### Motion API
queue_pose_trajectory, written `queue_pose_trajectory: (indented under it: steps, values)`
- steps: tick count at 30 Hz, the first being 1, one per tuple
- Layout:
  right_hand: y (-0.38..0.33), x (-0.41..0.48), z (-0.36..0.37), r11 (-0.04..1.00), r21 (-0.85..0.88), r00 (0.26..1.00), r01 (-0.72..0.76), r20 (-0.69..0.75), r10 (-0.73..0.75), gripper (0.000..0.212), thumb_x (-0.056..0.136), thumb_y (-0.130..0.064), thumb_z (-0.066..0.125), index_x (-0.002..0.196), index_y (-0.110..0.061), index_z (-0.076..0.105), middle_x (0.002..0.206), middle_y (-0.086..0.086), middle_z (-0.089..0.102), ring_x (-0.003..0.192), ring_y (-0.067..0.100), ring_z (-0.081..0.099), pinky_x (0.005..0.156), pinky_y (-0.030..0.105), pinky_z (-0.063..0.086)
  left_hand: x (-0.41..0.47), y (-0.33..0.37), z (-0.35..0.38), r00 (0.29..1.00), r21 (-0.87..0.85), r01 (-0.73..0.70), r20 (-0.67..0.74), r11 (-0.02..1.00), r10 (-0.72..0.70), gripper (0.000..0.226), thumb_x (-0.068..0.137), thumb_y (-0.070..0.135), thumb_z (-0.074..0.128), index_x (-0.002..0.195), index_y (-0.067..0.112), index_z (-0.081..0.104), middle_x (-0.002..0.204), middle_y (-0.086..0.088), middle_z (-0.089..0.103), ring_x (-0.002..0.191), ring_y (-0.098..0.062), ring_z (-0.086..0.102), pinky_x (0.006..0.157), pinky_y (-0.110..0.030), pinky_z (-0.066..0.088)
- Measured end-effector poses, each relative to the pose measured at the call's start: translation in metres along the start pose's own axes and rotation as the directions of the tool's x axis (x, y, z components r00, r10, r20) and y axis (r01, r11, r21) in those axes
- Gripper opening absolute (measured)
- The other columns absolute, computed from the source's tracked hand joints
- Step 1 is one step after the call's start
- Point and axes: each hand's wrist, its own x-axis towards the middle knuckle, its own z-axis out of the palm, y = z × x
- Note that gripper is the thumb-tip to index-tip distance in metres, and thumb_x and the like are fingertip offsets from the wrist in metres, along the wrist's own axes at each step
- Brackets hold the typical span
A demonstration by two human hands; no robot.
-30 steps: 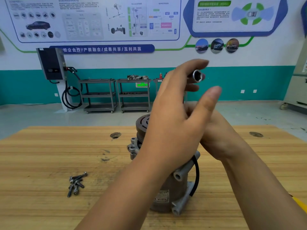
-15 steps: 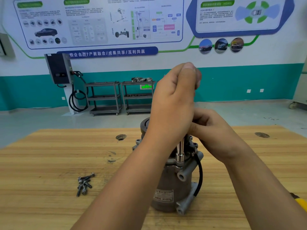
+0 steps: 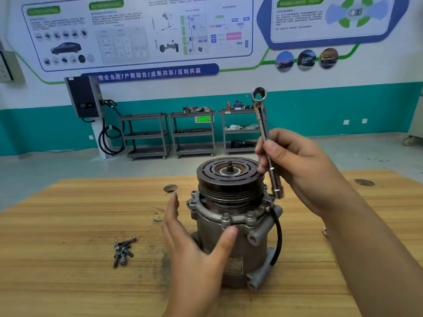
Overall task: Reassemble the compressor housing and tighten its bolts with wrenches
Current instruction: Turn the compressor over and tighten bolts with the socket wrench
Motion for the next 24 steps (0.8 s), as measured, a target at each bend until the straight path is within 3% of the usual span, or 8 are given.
queue_pose_trajectory:
  steps: [3, 5, 7, 10, 13, 15, 19, 24]
  values:
    - [-0.001, 0.001, -0.007, 0.989, -0.135, 0.992, -0.055, -0.121, 0.039, 0.020, 0.098, -0.013, 0.044, 0.085, -0.021, 0.056, 0.061, -0.012, 0.058, 0.061, 0.008, 0.058, 0.062, 0.022, 0.050, -0.004, -0.010, 0.005, 0.990, -0.092, 0.115, 0.093, 0.989, -0.107, 0.092, 0.041, 0.073, 0.066, 0.113, 0.075, 0.009, 0.139, 0.024, 0.030, 0.124, 0.006, 0.037, 0.110, -0.035, 0.033]
    - [-0.003, 0.002, -0.013, 0.960, -0.255, 0.976, -0.112, -0.210, 0.059, 0.021, 0.098, -0.010, 0.043, 0.086, -0.022, 0.055, 0.061, -0.012, 0.054, 0.056, 0.008, 0.053, 0.053, 0.021, 0.045, -0.007, -0.015, 0.008, 0.983, -0.084, 0.139, 0.132, 0.987, -0.127, 0.095, 0.041, 0.072, 0.069, 0.113, 0.075, 0.008, 0.139, 0.023, 0.032, 0.129, -0.004, 0.038, 0.110, -0.043, 0.034]
    - [0.000, 0.002, -0.019, 0.937, -0.289, 0.944, -0.197, -0.313, 0.102, 0.016, 0.097, -0.015, 0.047, 0.086, -0.018, 0.057, 0.060, -0.006, 0.048, 0.050, 0.010, 0.043, 0.046, 0.024, 0.037, -0.007, -0.020, 0.010, 0.984, -0.093, 0.144, 0.118, 0.985, -0.133, 0.096, 0.041, 0.070, 0.070, 0.117, 0.071, 0.010, 0.137, 0.025, 0.034, 0.128, -0.007, 0.039, 0.109, -0.044, 0.035]
    - [0.012, 0.003, -0.023, 0.861, -0.375, 0.899, -0.343, -0.397, 0.185, 0.018, 0.094, -0.024, 0.052, 0.084, -0.011, 0.059, 0.064, 0.001, 0.047, 0.049, 0.013, 0.033, 0.048, 0.028, 0.025, -0.004, -0.026, 0.012, 0.983, -0.136, 0.160, 0.107, 0.978, -0.146, 0.107, 0.039, 0.067, 0.072, 0.130, 0.056, 0.017, 0.131, 0.030, 0.037, 0.118, -0.003, 0.047, 0.104, -0.039, 0.041]
    - [0.023, 0.003, -0.022, 0.775, -0.412, 0.859, -0.480, -0.398, 0.321, 0.015, 0.094, -0.021, 0.050, 0.089, -0.014, 0.062, 0.074, -0.001, 0.065, 0.046, 0.011, 0.035, 0.044, 0.025, 0.026, -0.005, -0.030, 0.013, 0.980, -0.146, 0.187, 0.098, 0.972, -0.174, 0.116, 0.036, 0.067, 0.071, 0.136, 0.043, 0.018, 0.133, 0.018, 0.039, 0.118, -0.010, 0.049, 0.101, -0.039, 0.043]
    - [0.030, 0.004, -0.020, 0.749, -0.369, 0.827, -0.550, -0.367, 0.427, 0.014, 0.096, -0.020, 0.047, 0.094, -0.016, 0.060, 0.084, 0.000, 0.070, 0.041, 0.011, 0.032, 0.038, 0.022, 0.026, -0.007, -0.030, 0.017, 0.981, -0.147, 0.186, 0.080, 0.972, -0.175, 0.107, 0.037, 0.068, 0.068, 0.130, 0.045, 0.020, 0.133, 0.015, 0.038, 0.122, -0.014, 0.046, 0.104, -0.040, 0.040]
    - [0.036, 0.004, -0.012, 0.701, -0.332, 0.775, -0.631, -0.309, 0.551, 0.016, 0.097, -0.018, 0.044, 0.099, -0.010, 0.058, 0.089, 0.007, 0.066, 0.036, 0.008, 0.030, 0.034, 0.020, 0.026, -0.015, -0.025, 0.026, 0.988, -0.082, 0.156, -0.004, 0.984, -0.157, 0.085, 0.043, 0.073, 0.056, 0.117, 0.054, 0.018, 0.129, 0.014, 0.031, 0.128, -0.017, 0.036, 0.109, -0.045, 0.031]
    - [0.037, 0.004, -0.011, 0.706, -0.282, 0.760, -0.649, -0.255, 0.597, 0.019, 0.099, -0.017, 0.042, 0.089, -0.011, 0.057, 0.084, 0.009, 0.059, 0.032, 0.005, 0.030, 0.031, 0.019, 0.026, -0.021, -0.025, 0.028, 0.990, -0.067, 0.141, 0.022, 0.988, -0.140, 0.101, 0.036, 0.078, 0.058, 0.122, 0.051, 0.013, 0.141, 0.006, 0.023, 0.140, -0.019, 0.021, 0.114, -0.046, 0.022]
